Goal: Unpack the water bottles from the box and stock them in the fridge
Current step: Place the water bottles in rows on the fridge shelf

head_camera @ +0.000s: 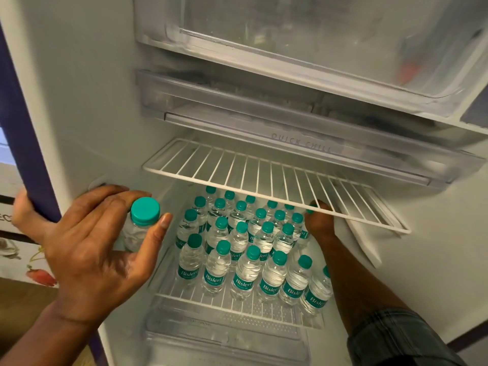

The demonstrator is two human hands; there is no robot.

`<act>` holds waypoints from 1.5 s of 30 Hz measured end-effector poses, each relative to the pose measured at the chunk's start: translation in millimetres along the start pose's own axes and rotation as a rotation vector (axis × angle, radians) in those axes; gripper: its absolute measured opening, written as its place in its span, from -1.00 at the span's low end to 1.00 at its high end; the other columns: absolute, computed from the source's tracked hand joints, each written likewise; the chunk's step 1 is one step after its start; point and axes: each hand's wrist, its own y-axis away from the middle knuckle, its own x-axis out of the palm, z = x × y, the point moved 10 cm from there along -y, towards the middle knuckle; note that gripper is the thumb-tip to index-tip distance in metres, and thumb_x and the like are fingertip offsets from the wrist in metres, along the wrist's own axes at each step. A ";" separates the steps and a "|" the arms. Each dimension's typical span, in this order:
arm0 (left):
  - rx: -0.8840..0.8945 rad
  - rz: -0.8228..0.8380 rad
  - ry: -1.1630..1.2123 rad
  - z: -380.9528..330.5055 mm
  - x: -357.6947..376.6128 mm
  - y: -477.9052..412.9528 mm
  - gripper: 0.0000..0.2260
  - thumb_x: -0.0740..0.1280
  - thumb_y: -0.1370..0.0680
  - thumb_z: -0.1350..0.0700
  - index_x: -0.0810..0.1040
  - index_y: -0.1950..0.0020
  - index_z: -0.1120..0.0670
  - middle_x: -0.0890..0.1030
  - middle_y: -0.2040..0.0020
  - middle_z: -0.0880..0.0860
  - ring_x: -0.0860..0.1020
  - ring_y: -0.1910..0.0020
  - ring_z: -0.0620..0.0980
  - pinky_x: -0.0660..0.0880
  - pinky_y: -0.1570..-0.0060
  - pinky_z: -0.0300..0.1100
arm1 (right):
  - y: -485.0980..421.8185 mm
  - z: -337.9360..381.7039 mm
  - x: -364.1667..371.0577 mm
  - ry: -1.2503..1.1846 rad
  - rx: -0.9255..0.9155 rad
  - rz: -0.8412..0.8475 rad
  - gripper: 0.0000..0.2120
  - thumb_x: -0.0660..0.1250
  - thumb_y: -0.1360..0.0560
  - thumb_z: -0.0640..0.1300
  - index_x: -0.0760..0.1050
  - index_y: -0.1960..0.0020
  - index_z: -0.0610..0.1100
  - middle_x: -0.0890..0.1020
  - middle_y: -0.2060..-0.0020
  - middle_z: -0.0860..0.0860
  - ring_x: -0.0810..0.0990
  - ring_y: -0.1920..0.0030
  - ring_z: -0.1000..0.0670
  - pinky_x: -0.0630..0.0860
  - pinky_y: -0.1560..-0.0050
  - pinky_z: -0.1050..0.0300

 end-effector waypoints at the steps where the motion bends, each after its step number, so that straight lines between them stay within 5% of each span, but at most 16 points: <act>1: -0.006 0.002 -0.004 0.0 -0.2 -0.6 -0.54 0.41 -0.58 -0.08 0.66 -0.14 0.35 0.70 -0.05 0.26 0.62 -0.05 0.24 0.52 -0.24 0.09 | 0.9 1.0 0.2 -0.016 -0.003 0.000 -0.92 0.35 -0.52 -0.28 0.54 -0.01 -0.25 0.60 0.11 -0.16 0.61 0.08 -0.15 0.42 0.14 0.17; 14: -0.054 0.021 0.007 7.3 6.8 4.7 -0.49 0.38 -0.61 -0.14 0.61 -0.22 0.33 0.68 -0.09 0.28 0.63 -0.06 0.25 0.48 -0.29 0.03 | 4.6 -1.7 6.7 0.036 -0.012 0.068 -0.94 0.34 -0.54 -0.26 0.46 0.08 -0.19 0.49 0.24 -0.05 0.51 0.21 -0.05 0.32 0.28 0.24; 19: -0.013 0.010 0.001 1.2 1.9 0.1 -0.51 0.39 -0.61 -0.10 0.64 -0.17 0.36 0.69 -0.06 0.28 0.63 -0.04 0.27 0.51 -0.25 0.09 | 6.1 -0.3 6.5 0.042 -0.027 0.070 -0.97 0.34 -0.54 -0.28 0.49 0.05 -0.23 0.50 0.23 -0.06 0.49 0.22 -0.04 0.37 0.18 0.18; 28: 0.011 -0.025 0.009 0.0 0.7 0.0 -0.52 0.41 -0.59 -0.08 0.64 -0.14 0.38 0.70 -0.04 0.29 0.64 -0.01 0.29 0.55 -0.18 0.16 | 13.0 -11.2 3.6 -0.105 0.086 0.082 -0.65 0.34 -0.51 -0.36 0.45 -0.28 -0.27 0.59 -0.09 -0.21 0.59 -0.09 -0.20 0.44 0.07 0.16; 34: 0.057 -0.100 -0.001 -2.6 -7.4 -3.2 -0.69 0.48 -0.56 -0.02 0.67 -0.09 0.22 0.72 0.01 0.17 0.65 -0.04 0.19 0.49 0.00 0.51 | 34.5 2.6 -5.8 -0.241 0.176 0.028 -0.67 0.27 -0.56 -0.30 0.43 -0.32 -0.25 0.57 -0.16 -0.23 0.58 -0.11 -0.21 0.45 0.18 0.17; 40: 0.047 -0.107 -0.110 -12.8 -16.7 -8.2 -0.72 0.43 -0.58 -0.08 0.70 0.00 0.14 0.72 0.04 0.02 0.65 -0.10 0.06 0.22 -0.30 0.43 | 100.6 60.7 -47.0 -0.423 0.078 -0.012 -0.60 0.30 -0.59 -0.24 0.40 -0.41 -0.11 0.50 -0.34 -0.13 0.51 -0.28 -0.17 0.46 -0.24 0.06; 42: 0.031 -0.095 -0.109 -13.6 -18.8 -9.5 -0.72 0.43 -0.57 -0.08 0.71 0.01 0.15 0.72 0.05 0.01 0.64 -0.11 0.05 0.16 -0.30 0.41 | 136.7 89.6 -51.8 -0.499 0.018 0.060 -0.58 0.33 -0.58 -0.18 0.39 -0.42 -0.04 0.48 -0.37 -0.07 0.53 -0.27 -0.09 0.52 -0.23 -0.02; 45: 0.010 -0.053 -0.077 -12.4 -18.5 -9.6 -0.72 0.45 -0.54 -0.08 0.71 0.02 0.15 0.72 0.04 0.02 0.62 -0.14 0.03 0.15 -0.31 0.43 | 205.6 149.8 -42.2 -0.678 -0.132 0.404 -0.58 0.37 -0.55 -0.12 0.41 -0.38 0.07 0.46 -0.37 0.12 0.54 -0.11 0.28 0.53 -0.04 0.30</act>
